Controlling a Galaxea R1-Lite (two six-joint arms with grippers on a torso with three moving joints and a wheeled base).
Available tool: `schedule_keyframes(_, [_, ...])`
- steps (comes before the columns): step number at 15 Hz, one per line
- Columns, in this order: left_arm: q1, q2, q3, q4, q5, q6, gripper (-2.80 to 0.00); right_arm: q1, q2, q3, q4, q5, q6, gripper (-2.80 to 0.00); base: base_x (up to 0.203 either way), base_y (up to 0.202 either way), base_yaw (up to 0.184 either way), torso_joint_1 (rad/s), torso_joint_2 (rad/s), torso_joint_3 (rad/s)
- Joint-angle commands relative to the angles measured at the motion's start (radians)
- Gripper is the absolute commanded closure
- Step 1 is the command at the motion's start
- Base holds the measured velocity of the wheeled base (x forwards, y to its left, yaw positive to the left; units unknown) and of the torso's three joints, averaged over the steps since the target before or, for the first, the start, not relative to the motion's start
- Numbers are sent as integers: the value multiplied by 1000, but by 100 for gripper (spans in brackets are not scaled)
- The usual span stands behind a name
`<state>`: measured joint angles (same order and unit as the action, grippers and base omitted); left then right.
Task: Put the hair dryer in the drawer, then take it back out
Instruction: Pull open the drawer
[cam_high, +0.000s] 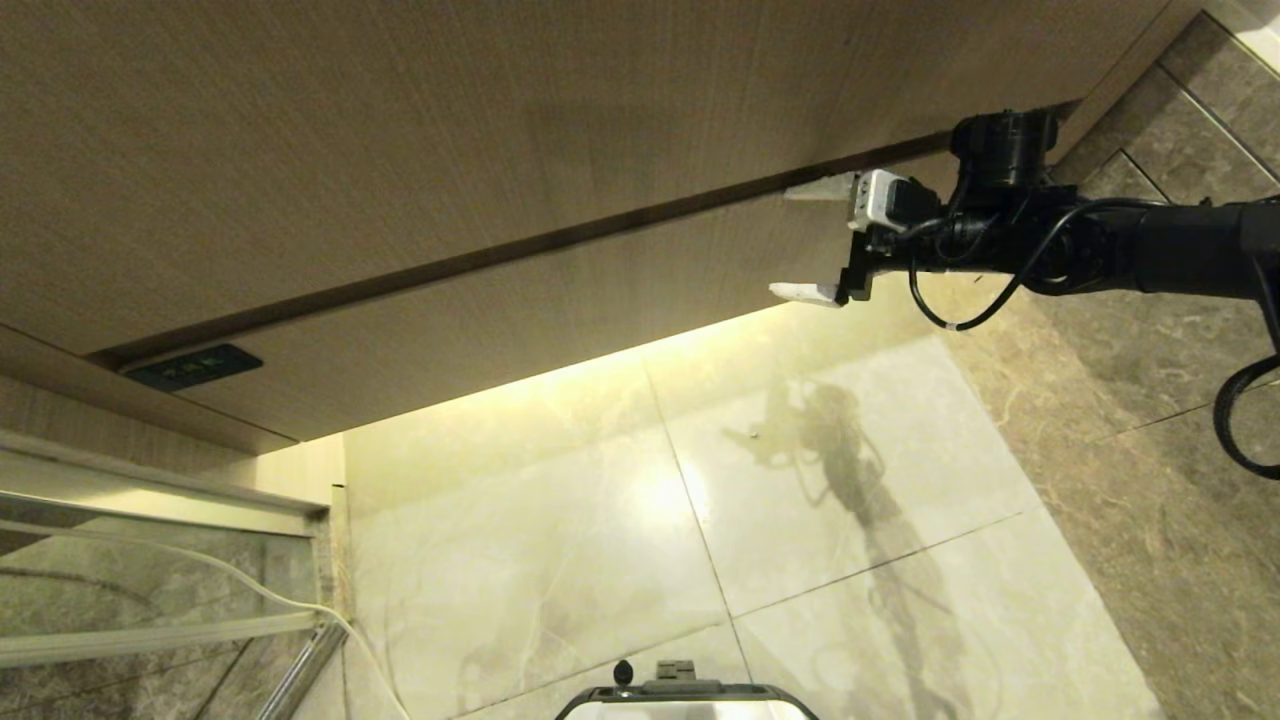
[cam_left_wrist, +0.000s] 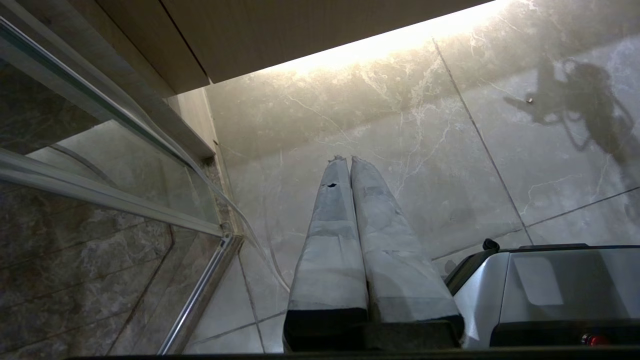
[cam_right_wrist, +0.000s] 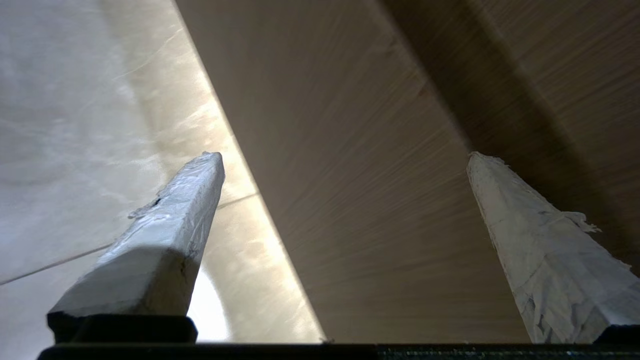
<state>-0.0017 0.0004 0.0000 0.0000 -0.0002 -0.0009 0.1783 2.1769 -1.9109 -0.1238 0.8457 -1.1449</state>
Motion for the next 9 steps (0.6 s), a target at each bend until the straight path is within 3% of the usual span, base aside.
schedule_keyframes(1, [0,0,1,0,0,-1,0,1,26,-2,-66,4,-1,-280,0,0,0,0,0,0])
schedule_keyframes(9, [0,0,2,0,0,-1,0,-1,20,-2,-75,-33,5,-280,0,0,0,0,0,0])
